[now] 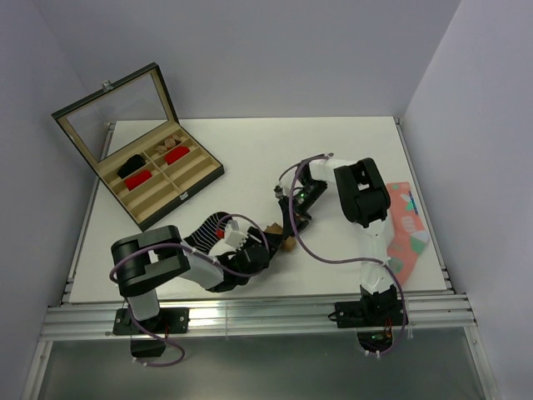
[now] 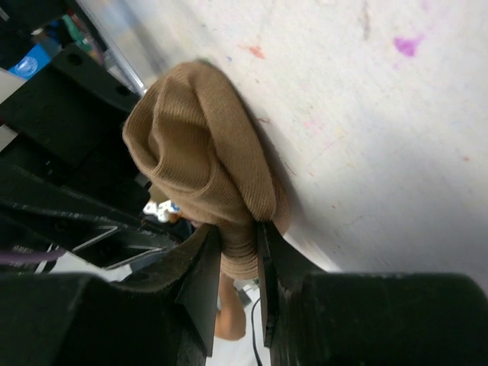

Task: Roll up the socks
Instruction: Pick up the sock at the center of the board.

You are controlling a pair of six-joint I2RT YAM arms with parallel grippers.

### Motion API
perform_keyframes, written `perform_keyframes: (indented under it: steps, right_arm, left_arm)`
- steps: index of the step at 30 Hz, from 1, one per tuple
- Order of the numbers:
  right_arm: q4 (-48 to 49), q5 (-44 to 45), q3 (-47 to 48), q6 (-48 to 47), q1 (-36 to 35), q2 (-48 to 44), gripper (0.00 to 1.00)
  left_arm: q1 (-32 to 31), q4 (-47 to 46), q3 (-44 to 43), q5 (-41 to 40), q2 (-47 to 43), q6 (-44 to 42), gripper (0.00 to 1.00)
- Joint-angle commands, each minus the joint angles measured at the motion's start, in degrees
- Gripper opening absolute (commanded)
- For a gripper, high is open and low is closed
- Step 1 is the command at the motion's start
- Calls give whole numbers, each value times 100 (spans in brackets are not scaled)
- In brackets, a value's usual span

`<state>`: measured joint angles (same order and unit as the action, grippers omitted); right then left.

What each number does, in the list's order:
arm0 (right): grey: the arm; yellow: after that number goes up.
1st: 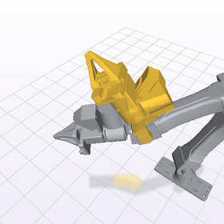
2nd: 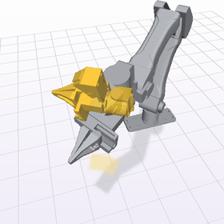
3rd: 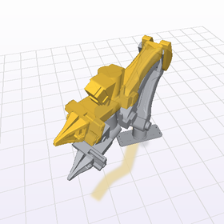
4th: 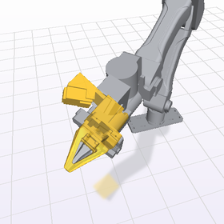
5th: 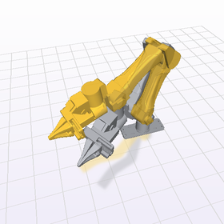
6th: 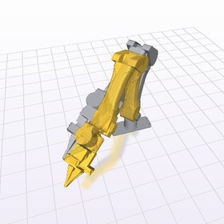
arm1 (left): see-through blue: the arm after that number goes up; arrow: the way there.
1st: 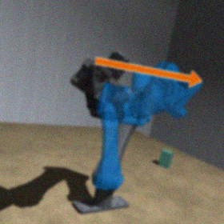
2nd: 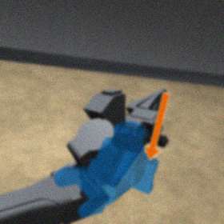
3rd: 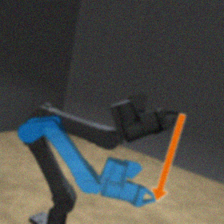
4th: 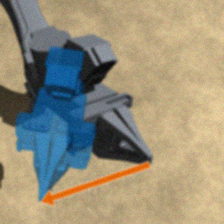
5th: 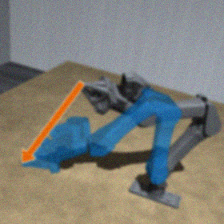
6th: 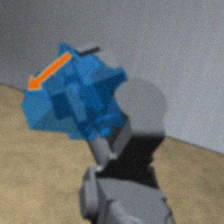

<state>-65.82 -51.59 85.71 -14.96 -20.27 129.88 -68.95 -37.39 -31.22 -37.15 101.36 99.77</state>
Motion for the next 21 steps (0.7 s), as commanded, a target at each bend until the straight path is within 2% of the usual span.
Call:
perform_keyframes:
  steps: [1, 10, 21]
  right_arm:
    - [607, 450, 156, -550, 50, 388, 4]
    - [-570, -579, 516, -1430, 94, 573, 3]
    - [-1389, -1054, 490, -2247, 102, 459, 3]
  left_arm:
    - [-40, 733, 29, -196, 279, 175, 61]
    - [-31, 584, 99, -117, 376, 210, 61]
    - [-31, 364, 301, -249, 147, 87, 60]
